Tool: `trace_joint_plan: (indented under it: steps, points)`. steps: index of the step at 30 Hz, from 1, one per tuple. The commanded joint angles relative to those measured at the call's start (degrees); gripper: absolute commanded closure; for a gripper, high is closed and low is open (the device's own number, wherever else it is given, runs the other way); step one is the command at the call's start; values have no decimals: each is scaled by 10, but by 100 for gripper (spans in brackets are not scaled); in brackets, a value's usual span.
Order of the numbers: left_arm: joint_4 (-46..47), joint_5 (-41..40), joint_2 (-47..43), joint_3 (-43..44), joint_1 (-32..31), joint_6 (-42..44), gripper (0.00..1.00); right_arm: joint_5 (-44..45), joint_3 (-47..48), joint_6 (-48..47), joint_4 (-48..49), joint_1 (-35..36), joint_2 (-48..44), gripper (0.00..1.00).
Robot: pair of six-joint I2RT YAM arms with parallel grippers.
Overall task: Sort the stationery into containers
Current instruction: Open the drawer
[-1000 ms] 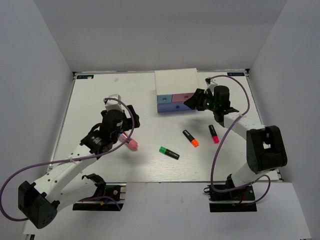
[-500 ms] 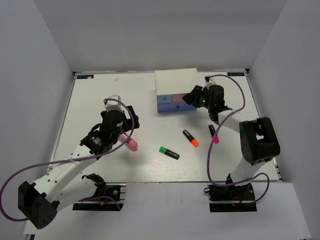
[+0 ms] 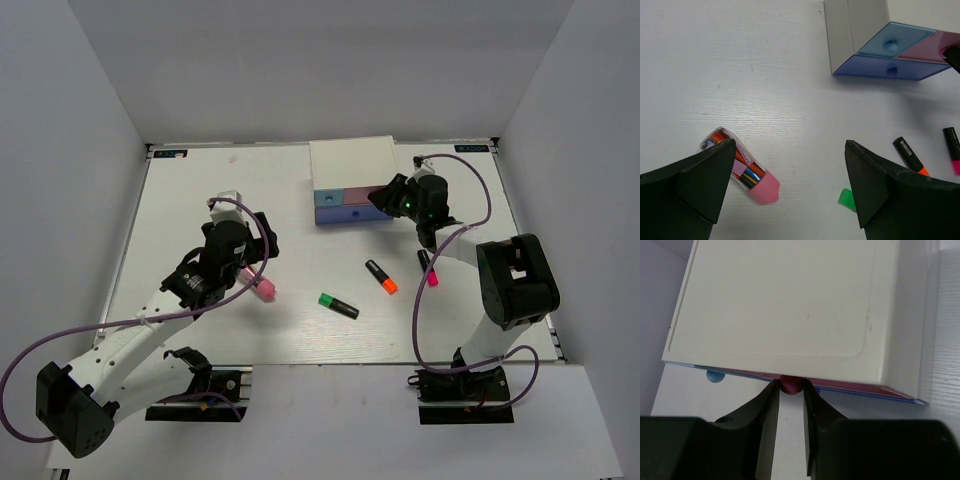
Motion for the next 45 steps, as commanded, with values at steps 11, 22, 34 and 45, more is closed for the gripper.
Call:
trace_joint_plan:
  steps: [11,22,34,45]
  points:
    - [-2,-17,2,-4,1,-24,0,0,-57,15,50,6,-39,80]
    - [-15,-28,24,-4,1,-40,0,-10,-147,0,23,3,-126,80]
    - [-20,-33,71,-4,1,-56,0,-23,-180,-16,6,3,-174,46]
    - [-127,-56,169,33,1,-160,6,-53,-180,-51,-64,-1,-234,34]
